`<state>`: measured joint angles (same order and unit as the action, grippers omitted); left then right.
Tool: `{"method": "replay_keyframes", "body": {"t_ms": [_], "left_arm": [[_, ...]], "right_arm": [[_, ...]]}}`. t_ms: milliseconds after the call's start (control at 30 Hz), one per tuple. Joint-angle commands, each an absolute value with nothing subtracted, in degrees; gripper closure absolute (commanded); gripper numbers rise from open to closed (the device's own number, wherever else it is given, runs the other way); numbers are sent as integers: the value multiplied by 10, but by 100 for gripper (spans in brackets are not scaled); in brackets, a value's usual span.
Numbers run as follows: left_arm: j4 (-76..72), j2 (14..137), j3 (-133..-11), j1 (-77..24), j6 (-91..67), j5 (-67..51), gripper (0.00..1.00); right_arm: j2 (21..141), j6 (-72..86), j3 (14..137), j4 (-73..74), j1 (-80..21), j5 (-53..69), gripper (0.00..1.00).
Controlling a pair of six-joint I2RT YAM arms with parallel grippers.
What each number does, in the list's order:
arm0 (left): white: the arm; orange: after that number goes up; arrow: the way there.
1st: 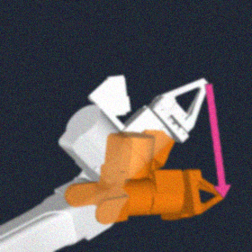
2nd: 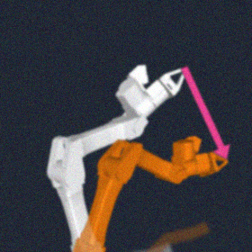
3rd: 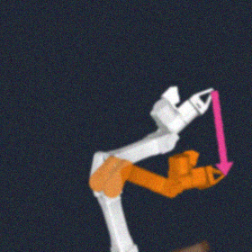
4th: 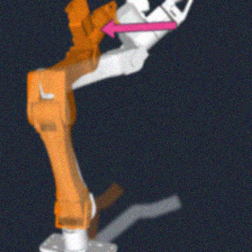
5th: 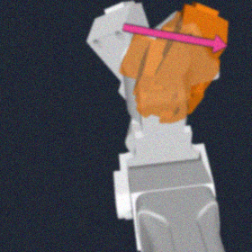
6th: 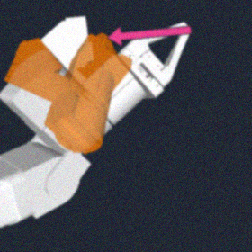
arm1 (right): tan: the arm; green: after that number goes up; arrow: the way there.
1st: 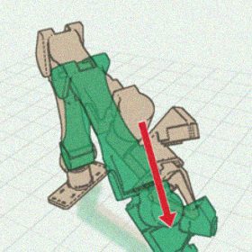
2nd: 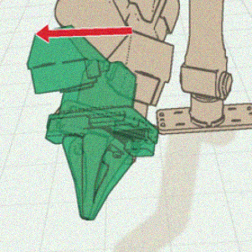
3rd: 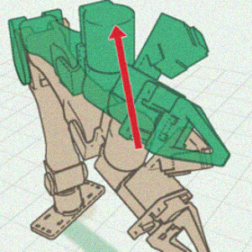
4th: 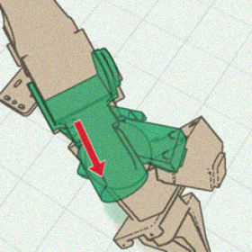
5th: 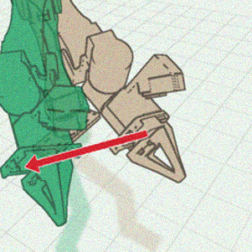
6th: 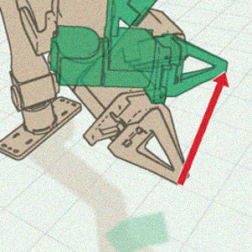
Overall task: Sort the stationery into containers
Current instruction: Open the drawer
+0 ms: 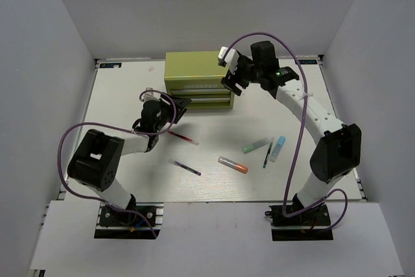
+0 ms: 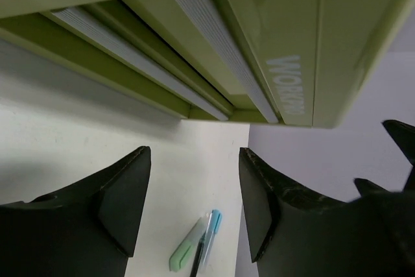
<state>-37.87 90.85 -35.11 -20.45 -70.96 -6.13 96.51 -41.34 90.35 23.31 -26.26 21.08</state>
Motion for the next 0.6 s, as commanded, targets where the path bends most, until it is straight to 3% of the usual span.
{"method": "replay_keyframes", "body": {"t_ms": [0, 433, 567], "left_arm": [[-466, 929, -361, -207, -735, -22, 33], [-553, 1025, -409, -223, -758, 5, 35], [-599, 1054, -410, -235, -770, 25, 38]], "right_arm": [[972, -432, 940, 180, -275, 187, 22], [1083, -469, 1031, 219, -300, 169, 22], [1111, -464, 1051, 218, -299, 141, 28]]}}
